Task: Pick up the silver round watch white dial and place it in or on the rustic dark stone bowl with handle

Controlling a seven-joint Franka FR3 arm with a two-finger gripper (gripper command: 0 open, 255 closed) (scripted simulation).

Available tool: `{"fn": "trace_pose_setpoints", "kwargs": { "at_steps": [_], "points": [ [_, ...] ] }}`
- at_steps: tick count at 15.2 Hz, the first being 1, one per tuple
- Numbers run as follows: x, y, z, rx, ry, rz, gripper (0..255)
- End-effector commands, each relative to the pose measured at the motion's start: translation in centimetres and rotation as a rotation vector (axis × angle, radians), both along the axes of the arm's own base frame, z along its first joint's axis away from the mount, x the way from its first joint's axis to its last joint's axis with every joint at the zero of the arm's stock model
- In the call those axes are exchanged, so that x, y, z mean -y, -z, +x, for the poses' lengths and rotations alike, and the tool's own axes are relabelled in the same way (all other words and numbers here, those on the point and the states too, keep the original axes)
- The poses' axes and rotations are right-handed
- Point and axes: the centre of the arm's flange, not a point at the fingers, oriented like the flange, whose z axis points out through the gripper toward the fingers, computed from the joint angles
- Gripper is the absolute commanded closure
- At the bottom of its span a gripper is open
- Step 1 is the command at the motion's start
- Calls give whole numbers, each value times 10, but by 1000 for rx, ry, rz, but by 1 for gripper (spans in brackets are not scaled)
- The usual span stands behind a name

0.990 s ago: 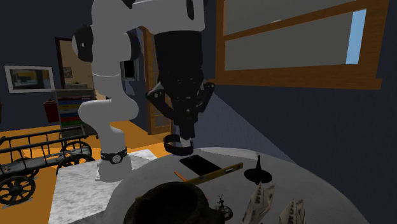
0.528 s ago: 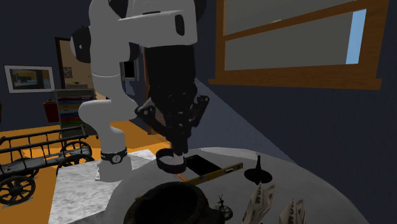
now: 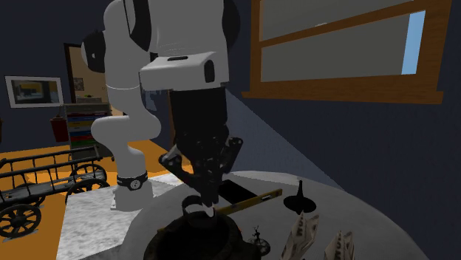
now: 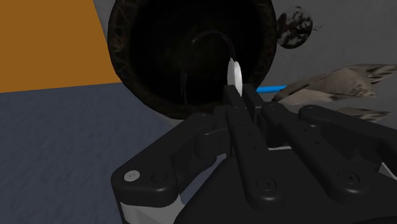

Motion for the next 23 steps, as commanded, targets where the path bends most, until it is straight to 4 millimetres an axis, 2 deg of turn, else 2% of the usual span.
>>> {"fn": "trace_pose_setpoints", "kwargs": {
  "at_steps": [1, 4, 12, 13, 18, 22, 23],
  "points": [
    [0, 11, 0, 0, 0, 0, 255],
    [0, 29, 0, 0, 0, 0, 255],
    [0, 29, 0, 0, 0, 0, 255],
    [0, 29, 0, 0, 0, 0, 0],
    [0, 29, 0, 0, 0, 0, 0],
    [5, -20, 1, 0, 0, 0, 0],
    [5, -20, 1, 0, 0, 0, 0]
  ]
}}
